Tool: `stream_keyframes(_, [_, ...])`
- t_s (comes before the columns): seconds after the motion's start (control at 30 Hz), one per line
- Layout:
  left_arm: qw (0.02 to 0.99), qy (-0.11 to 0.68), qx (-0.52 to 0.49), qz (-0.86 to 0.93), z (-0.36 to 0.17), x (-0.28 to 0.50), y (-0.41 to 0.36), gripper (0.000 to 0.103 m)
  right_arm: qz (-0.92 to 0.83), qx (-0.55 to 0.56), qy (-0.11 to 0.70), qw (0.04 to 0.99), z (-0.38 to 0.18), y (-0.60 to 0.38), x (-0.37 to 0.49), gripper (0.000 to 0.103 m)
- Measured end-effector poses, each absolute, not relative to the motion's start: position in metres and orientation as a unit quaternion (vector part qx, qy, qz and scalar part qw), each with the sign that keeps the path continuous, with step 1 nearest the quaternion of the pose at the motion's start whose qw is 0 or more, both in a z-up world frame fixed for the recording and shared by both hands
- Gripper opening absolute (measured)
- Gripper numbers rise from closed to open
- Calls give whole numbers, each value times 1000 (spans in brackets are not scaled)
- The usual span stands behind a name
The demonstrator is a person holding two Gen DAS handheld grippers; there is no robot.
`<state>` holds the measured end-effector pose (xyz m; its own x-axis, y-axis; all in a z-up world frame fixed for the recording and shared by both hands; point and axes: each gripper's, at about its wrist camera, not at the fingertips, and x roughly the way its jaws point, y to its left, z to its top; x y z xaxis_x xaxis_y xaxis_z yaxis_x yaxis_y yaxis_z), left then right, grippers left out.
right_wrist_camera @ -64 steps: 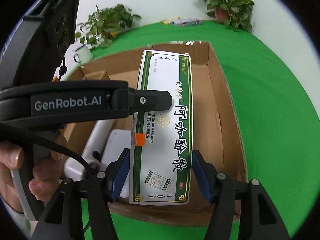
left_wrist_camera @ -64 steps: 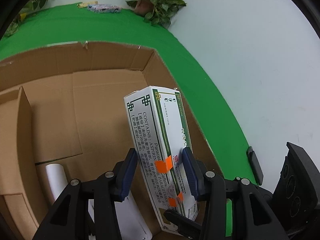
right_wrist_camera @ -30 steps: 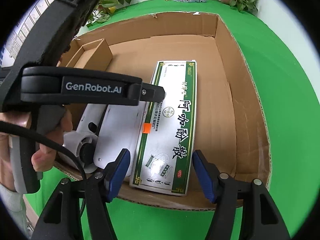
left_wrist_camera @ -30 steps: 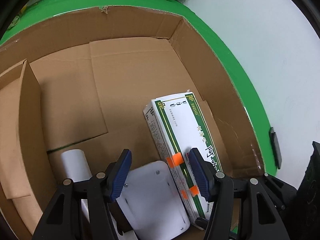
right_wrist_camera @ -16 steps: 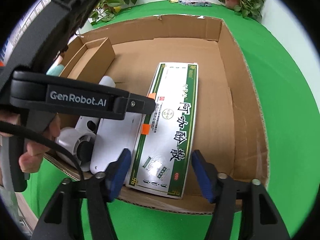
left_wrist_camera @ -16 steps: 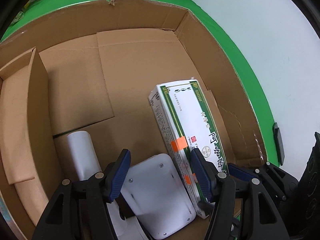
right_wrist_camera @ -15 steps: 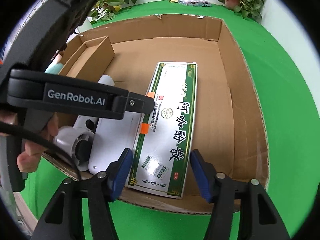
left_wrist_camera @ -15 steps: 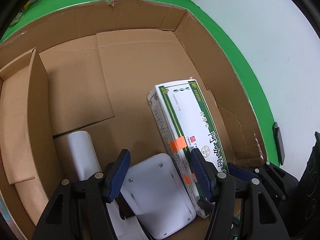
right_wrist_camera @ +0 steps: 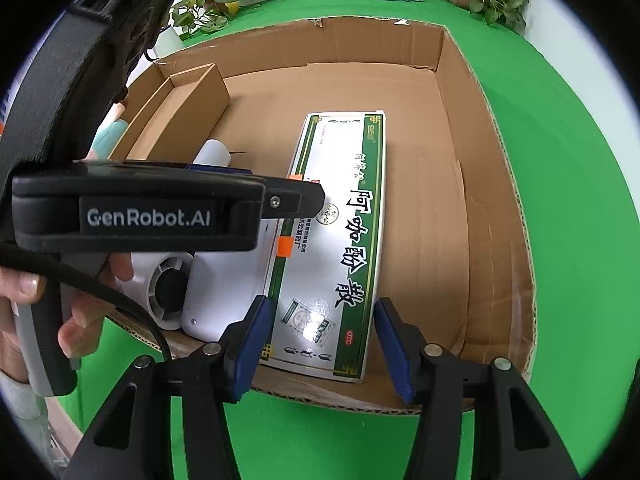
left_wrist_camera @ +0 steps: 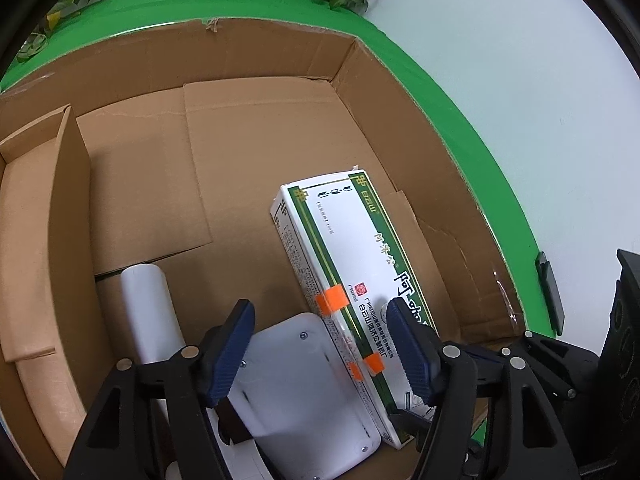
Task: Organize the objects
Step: 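Open the right gripper to release the medicine box and withdraw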
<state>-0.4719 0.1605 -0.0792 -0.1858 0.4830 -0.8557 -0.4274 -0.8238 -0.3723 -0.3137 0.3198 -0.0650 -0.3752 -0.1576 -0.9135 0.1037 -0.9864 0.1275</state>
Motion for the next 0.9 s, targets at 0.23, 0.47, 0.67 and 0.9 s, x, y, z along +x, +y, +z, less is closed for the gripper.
stream_keyframes(0.23, [283,-42,-467,837,-24,-439,130,68,-877,474,-45,57,-38,326,-290,81])
stream_keyframes(0.47, [159,30,-234,959,35,-320,65,103,-962,273,-3,11,-18,298,-211,86])
stream_keyframes(0.67, [60,44,-205,976,-5,-264,32,103,-961,276,-24,15,-44,277,-221,86])
stream_keyframes(0.9, [20,40,-238,970,-63,-271,33,103,-965,261,33,-9,-65,266,-220,86])
